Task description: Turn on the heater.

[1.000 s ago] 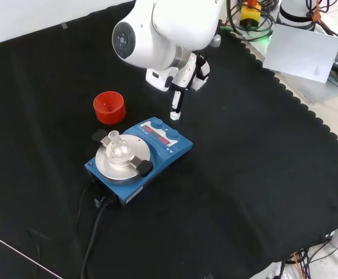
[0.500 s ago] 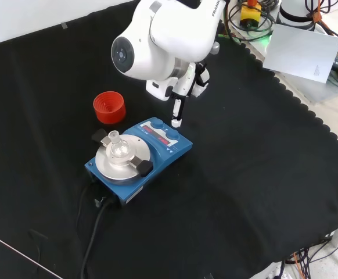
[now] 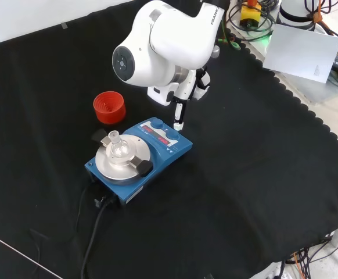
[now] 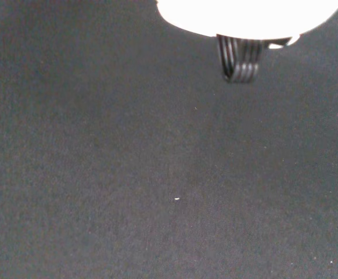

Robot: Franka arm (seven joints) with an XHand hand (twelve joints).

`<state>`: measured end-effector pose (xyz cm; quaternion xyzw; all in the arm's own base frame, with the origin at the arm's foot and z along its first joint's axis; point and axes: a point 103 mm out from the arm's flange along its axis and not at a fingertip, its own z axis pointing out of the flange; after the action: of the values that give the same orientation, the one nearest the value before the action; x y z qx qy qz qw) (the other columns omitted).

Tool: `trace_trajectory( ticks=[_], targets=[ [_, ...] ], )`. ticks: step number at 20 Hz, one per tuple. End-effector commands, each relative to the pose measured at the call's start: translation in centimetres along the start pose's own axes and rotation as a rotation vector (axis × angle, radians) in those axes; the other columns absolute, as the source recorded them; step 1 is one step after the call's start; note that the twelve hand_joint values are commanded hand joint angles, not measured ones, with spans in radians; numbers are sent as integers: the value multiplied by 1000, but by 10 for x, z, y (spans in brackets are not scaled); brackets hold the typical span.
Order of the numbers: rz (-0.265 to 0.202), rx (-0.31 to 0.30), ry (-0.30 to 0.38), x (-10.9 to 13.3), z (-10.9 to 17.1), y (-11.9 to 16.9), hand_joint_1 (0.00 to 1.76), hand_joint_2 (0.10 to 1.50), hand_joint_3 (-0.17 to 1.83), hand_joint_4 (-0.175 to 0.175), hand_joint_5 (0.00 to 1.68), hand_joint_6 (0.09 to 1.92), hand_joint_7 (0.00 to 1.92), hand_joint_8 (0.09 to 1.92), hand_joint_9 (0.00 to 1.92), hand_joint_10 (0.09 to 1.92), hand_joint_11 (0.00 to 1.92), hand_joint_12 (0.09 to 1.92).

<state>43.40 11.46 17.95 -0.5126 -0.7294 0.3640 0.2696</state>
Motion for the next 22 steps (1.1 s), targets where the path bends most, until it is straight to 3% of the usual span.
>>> trace_trajectory(
  ticks=[1, 22],
  targets=[
    [3, 3, 1, -2, 1, 1, 1514, 531, 1280, 21, 248, 87, 1675, 1627, 1902, 1399, 1853, 1386],
    [2, 17, 16, -8, 7, 15, 1520, 525, 1291, 19, 256, 87, 1678, 1629, 1905, 1397, 1855, 1386]
  ],
)
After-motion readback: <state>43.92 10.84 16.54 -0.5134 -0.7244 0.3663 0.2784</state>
